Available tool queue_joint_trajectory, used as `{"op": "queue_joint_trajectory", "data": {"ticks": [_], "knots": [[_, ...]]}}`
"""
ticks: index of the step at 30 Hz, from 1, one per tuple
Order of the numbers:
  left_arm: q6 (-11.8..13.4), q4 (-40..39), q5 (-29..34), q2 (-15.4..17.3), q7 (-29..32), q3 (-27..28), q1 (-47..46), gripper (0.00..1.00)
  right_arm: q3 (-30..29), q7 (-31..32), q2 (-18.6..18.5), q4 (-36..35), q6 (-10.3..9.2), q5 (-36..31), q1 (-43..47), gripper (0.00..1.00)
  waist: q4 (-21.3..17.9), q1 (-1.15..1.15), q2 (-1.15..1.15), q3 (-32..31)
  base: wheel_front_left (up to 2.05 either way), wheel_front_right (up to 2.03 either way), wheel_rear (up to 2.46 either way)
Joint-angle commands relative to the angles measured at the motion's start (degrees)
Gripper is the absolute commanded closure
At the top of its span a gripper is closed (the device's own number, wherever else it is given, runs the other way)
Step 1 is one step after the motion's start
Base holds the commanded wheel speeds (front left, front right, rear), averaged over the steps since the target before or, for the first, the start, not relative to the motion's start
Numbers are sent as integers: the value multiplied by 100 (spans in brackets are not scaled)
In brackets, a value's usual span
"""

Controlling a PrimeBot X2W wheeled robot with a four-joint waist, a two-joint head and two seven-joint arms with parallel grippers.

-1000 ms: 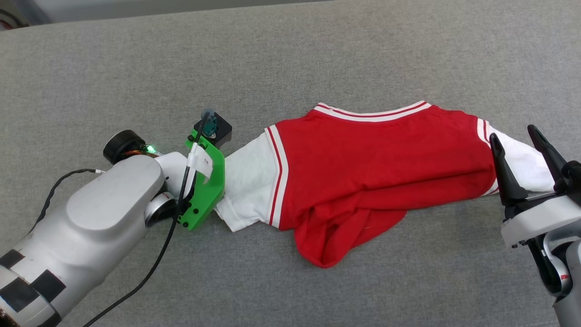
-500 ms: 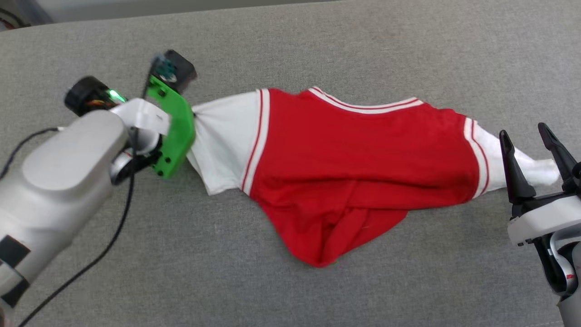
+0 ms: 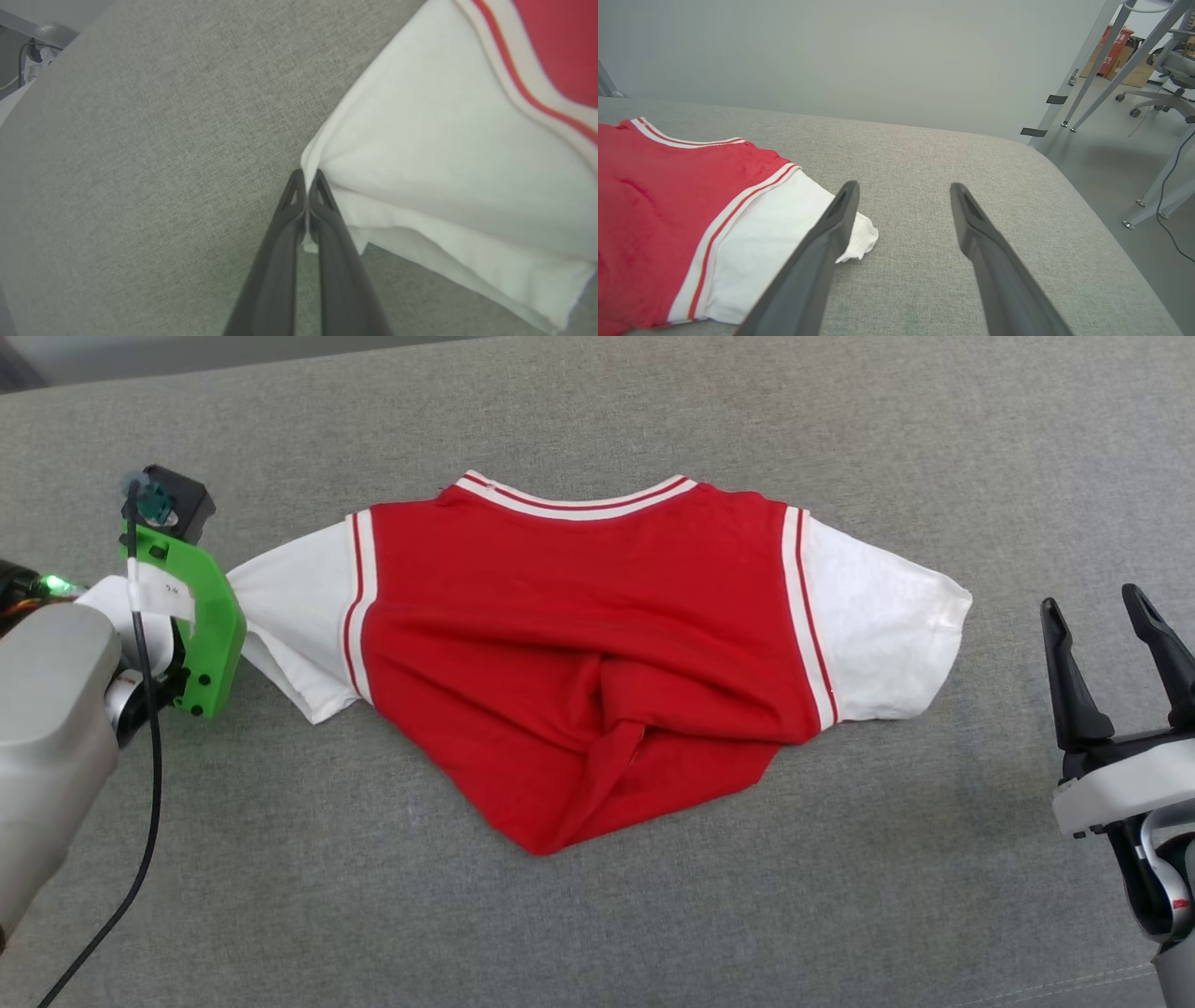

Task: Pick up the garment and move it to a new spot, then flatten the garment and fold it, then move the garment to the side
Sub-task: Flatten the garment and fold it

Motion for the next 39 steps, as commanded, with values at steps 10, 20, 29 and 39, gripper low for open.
{"op": "queue_joint_trajectory", "data": {"ticks": [10, 20, 29, 39], "knots": [[32, 540, 45, -442, -1542, 115, 243, 0, -41, 67, -142, 23, -5, -6, 22, 0, 189, 0, 0, -284, 0, 0, 0], [997, -254, 396, -504, -3224, 594, 702, 0, 2, 682, -928, -95, -5, 401, -302, 0, 645, 0, 0, -745, 0, 0, 0], [2464, -2947, 1413, -124, -3238, 2307, 2132, 0, 1177, 2817, -1972, -306, -5, 1461, -1086, 0, 957, 0, 0, -704, 0, 0, 0], [3167, -4634, 2408, -310, -3239, 3390, 3729, 0, 2284, 5319, -2423, 491, -5, 2706, -2170, 0, 1250, 0, 0, -451, 0, 0, 0]]}}
